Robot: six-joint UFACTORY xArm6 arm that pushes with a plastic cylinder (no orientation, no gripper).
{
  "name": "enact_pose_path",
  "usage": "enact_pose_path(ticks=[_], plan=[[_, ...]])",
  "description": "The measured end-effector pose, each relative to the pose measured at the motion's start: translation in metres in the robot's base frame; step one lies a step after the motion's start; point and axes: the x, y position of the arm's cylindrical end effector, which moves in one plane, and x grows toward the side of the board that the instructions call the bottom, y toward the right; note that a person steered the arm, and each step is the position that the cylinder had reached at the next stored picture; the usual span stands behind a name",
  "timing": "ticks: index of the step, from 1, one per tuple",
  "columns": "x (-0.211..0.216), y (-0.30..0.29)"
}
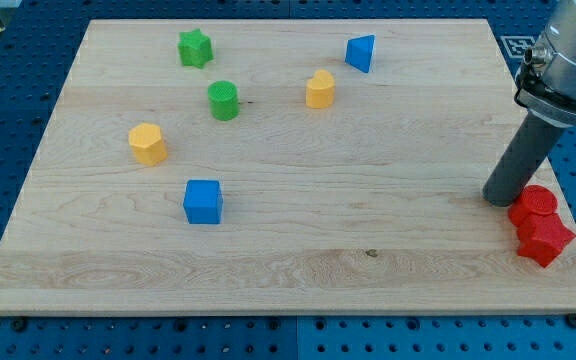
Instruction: Place your arm to the right of the cube
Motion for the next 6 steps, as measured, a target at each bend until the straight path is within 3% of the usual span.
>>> enact_pose_path(ticks=[1,3,6], plan=[[0.0,0.0],[0.001,-0.056],[0.008,-0.056]])
